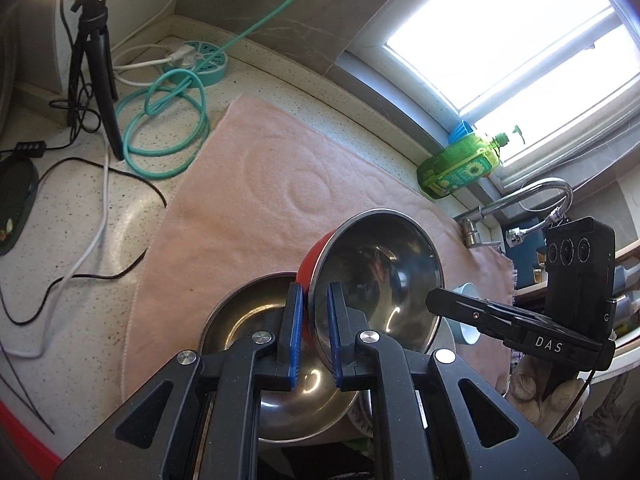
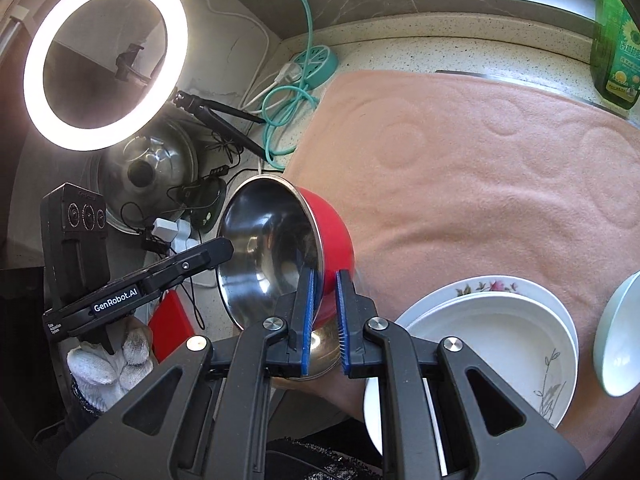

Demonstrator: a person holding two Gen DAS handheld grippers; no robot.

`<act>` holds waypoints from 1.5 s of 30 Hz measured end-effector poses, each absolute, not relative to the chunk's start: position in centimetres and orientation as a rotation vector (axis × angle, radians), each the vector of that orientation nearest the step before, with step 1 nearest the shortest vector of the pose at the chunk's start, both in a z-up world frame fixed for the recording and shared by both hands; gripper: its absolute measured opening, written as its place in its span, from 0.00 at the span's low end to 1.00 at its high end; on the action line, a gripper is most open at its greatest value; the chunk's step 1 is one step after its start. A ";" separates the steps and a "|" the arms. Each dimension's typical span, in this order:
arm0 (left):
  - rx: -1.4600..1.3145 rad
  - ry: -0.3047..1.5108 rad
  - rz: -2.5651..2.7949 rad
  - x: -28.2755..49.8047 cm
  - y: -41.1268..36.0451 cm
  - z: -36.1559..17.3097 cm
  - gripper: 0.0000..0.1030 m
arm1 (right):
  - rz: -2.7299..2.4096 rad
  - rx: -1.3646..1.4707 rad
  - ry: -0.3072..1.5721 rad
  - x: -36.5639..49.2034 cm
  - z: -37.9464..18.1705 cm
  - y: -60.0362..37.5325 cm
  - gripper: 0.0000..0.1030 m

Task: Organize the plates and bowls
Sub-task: 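Lift the red-bottomed bowl and carry it over the large steel bowl, then lower the red-bottomed bowl into the large steel bowl with both grippers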

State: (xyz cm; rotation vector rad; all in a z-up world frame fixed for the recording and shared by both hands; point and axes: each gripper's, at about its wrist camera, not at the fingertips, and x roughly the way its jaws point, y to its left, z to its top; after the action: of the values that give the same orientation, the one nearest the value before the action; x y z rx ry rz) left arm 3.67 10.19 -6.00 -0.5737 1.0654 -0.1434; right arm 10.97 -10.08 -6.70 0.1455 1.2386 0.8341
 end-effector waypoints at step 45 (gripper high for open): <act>-0.427 1.211 -0.066 1.3 10.3 -10.6 0.10 | 0.751 -0.075 1.332 8.0 -12.1 -5.2 0.15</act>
State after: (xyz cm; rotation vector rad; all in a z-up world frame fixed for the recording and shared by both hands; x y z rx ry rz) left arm 1.31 10.26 -10.62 -0.4275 1.2107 -0.0660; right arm 8.02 -5.24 -12.10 -0.0753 1.3320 0.7506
